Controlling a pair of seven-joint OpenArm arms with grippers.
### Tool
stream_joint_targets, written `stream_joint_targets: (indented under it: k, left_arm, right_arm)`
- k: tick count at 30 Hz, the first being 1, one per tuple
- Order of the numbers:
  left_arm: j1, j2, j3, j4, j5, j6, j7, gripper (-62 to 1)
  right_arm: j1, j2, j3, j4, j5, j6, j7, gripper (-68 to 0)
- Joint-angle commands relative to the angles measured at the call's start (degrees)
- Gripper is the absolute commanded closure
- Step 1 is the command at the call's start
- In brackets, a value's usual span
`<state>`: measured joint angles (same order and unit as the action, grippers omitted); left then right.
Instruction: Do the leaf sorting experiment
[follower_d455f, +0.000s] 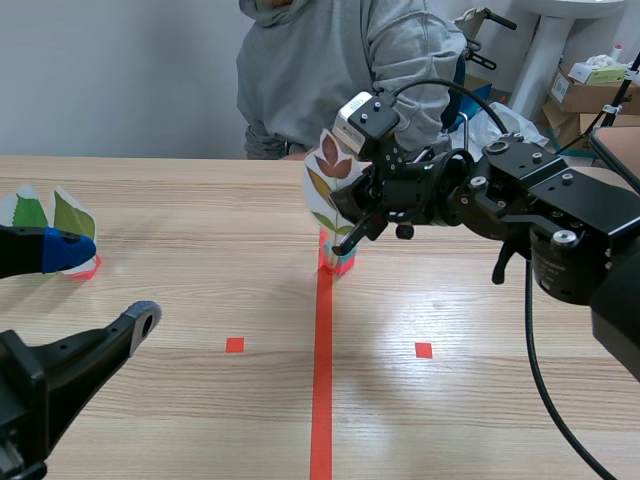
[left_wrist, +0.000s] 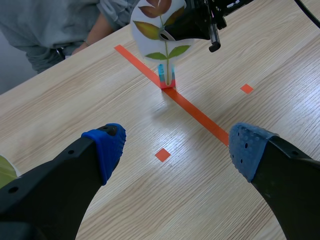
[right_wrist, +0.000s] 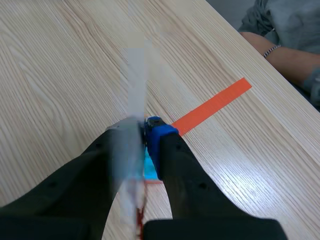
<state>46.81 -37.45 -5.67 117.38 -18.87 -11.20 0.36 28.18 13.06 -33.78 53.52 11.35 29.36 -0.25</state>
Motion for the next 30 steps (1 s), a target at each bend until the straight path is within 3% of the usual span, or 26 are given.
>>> stream_joint_targets:
  k: [1, 19, 25, 30]
  left_arm:
    - [-0.17, 0.61, 0.24, 1.07, -0.13, -0.15, -0.96, -45.0]
    - [-0.17, 0.61, 0.24, 1.07, -0.13, -0.15, -0.98, -45.0]
    - [-0.17, 0.61, 0.24, 1.07, -0.13, -0.15, -0.98, -45.0]
    - [-0.17, 0.61, 0.24, 1.07, -0.13, -0.15, -1.03, -45.0]
  right_arm:
    - [1.16, 0.74, 0.28, 0.68, 0.39, -0.02, 0.59, -2.4]
    - [1.14, 0.74, 1.07, 1.22, 0.90, -0.02, -0.76, -1.3]
    - [0.48, 0.92, 8.33, 2.62, 5.90, -0.04, -6.25, -1.3]
    - [-0.90, 2.36, 16.68, 3.34, 7.52, -0.07, -7.96, -1.3]
